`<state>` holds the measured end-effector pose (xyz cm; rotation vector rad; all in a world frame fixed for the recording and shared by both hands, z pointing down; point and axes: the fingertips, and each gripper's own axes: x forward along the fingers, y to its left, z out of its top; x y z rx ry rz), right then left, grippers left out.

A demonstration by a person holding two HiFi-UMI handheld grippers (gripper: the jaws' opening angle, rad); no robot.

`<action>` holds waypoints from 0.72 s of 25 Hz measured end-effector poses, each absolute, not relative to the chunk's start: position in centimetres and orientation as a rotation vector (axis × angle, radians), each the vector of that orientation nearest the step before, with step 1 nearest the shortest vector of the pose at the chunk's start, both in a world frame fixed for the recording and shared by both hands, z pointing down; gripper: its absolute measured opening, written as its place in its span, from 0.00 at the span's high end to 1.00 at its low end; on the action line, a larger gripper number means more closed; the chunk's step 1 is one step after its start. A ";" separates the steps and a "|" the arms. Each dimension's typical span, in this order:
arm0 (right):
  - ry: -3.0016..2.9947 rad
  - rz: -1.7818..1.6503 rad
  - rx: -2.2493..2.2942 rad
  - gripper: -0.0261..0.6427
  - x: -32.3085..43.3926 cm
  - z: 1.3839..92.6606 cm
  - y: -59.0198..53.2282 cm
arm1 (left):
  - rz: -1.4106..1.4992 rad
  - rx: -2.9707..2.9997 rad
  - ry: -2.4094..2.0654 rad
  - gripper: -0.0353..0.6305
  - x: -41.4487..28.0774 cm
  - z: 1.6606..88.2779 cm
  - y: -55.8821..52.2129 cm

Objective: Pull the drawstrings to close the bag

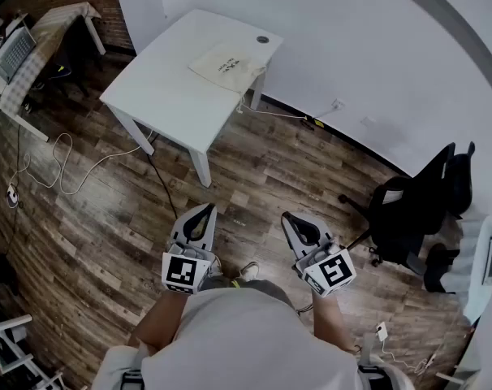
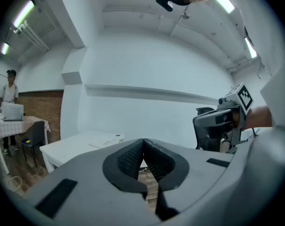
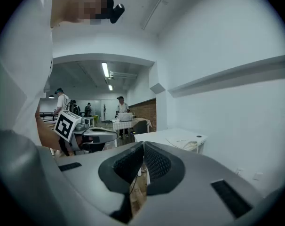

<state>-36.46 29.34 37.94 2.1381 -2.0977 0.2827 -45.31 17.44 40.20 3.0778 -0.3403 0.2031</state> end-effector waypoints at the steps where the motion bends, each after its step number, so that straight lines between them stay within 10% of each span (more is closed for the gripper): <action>1: -2.096 0.289 2.141 0.91 -36.3 38.0 29.7 | 0.208 3.090 -0.345 0.92 -45.2 40.2 17.8; 18: -2.173 0.283 2.078 0.91 -35.5 39.0 39.0 | 0.149 3.103 -0.426 0.92 -42.3 38.7 26.7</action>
